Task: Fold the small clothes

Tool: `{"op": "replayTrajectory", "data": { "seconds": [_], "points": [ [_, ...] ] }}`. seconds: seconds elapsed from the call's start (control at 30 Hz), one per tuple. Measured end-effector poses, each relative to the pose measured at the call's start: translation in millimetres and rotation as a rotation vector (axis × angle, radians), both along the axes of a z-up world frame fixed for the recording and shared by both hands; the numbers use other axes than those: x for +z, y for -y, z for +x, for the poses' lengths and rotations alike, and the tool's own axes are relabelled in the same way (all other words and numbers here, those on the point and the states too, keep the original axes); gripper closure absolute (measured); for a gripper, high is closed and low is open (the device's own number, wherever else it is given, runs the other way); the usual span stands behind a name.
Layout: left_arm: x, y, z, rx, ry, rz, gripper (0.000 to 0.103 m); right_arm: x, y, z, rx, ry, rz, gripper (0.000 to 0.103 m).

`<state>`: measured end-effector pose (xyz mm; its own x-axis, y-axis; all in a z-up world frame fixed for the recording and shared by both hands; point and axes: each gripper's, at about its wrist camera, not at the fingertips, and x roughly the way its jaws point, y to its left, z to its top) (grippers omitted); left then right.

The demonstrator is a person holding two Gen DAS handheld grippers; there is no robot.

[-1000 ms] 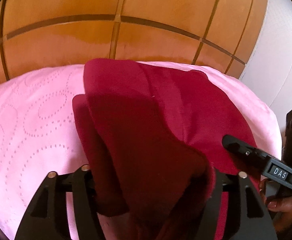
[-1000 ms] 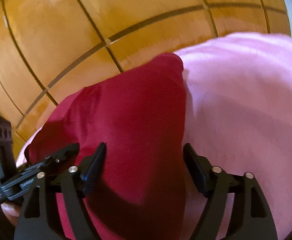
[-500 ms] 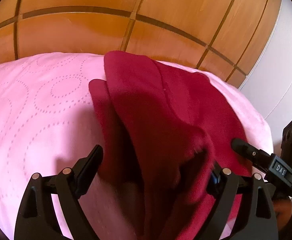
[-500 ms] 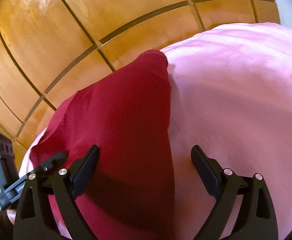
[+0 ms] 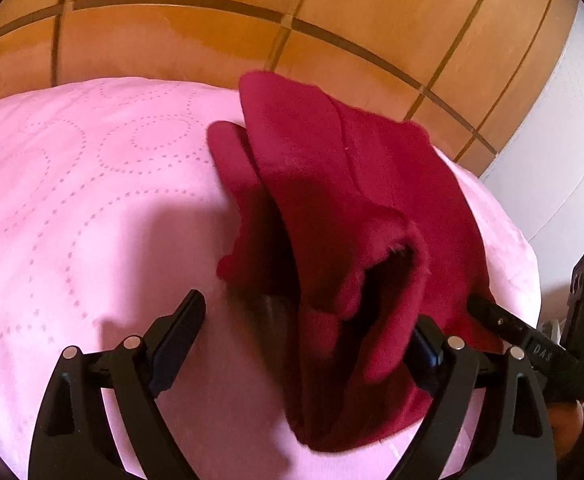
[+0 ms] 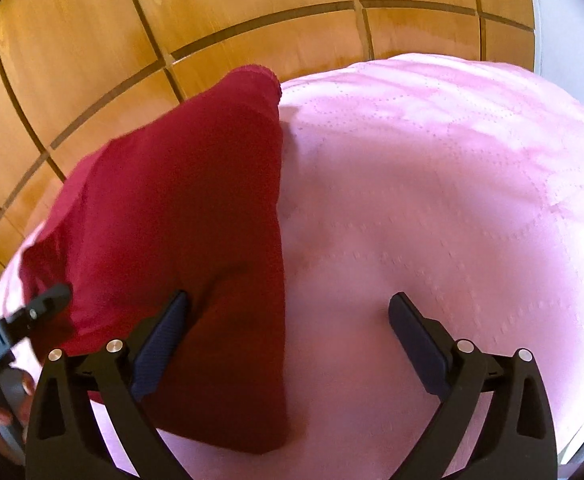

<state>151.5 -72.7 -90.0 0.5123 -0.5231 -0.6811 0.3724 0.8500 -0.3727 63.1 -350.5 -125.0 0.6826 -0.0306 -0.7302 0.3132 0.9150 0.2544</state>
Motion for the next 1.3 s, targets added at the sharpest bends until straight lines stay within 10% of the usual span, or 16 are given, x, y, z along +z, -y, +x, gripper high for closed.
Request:
{"op": "replayTrajectory", "data": {
  "seconds": [0.3,0.63,1.3],
  "points": [
    [51,0,-11,0.051,0.164,-0.051,0.013,40,15,1,-0.055,0.152,0.029,0.005],
    [17,43,47,0.082,0.084,0.252,0.01,33,7,60,-0.024,0.03,-0.071,0.004],
    [24,17,-3,0.111,0.127,0.203,0.002,39,-24,39,-0.033,-0.013,-0.14,0.004]
  ]
}}
